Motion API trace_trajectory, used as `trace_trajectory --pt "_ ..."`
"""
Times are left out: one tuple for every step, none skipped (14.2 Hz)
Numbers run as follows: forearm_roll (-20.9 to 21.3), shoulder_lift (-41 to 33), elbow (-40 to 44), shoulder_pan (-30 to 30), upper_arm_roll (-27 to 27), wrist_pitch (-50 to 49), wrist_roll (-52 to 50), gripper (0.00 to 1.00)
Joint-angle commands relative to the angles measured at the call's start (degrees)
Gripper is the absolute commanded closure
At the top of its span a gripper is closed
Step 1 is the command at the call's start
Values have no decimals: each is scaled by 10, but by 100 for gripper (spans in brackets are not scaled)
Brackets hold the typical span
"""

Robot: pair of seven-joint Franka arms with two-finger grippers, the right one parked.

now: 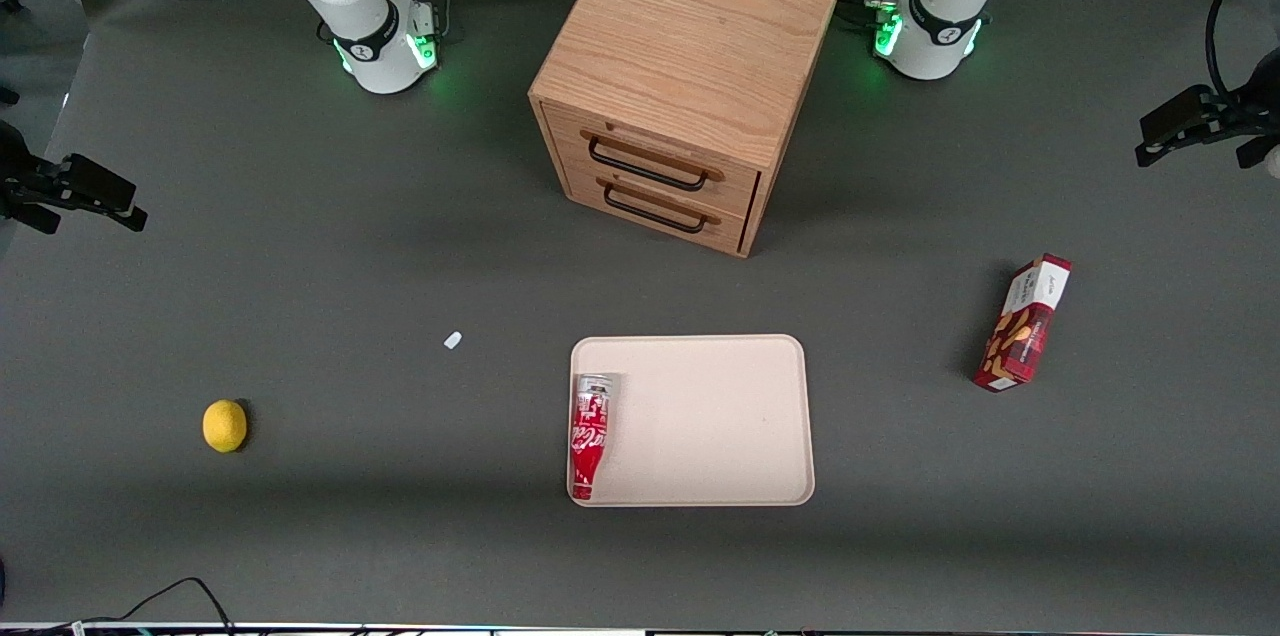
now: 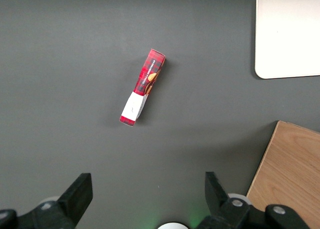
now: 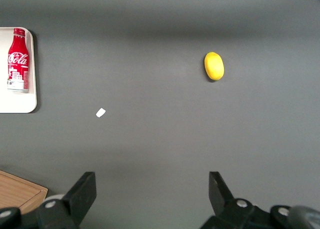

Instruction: Place red cookie box on tray

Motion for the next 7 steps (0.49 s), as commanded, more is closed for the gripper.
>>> trace_trajectory --pt "-4 13 -18 1 -1 10 7 0" --pt "-3 17 -31 1 -1 23 15 0" --pt "-3 21 -49 1 -1 37 41 0" --pt "4 26 -66 0 0 61 57 0" --pt "4 28 -91 1 1 91 62 0" --pt "9 32 -116 2 1 124 67 0" --pt "18 39 -142 2 2 163 88 0"
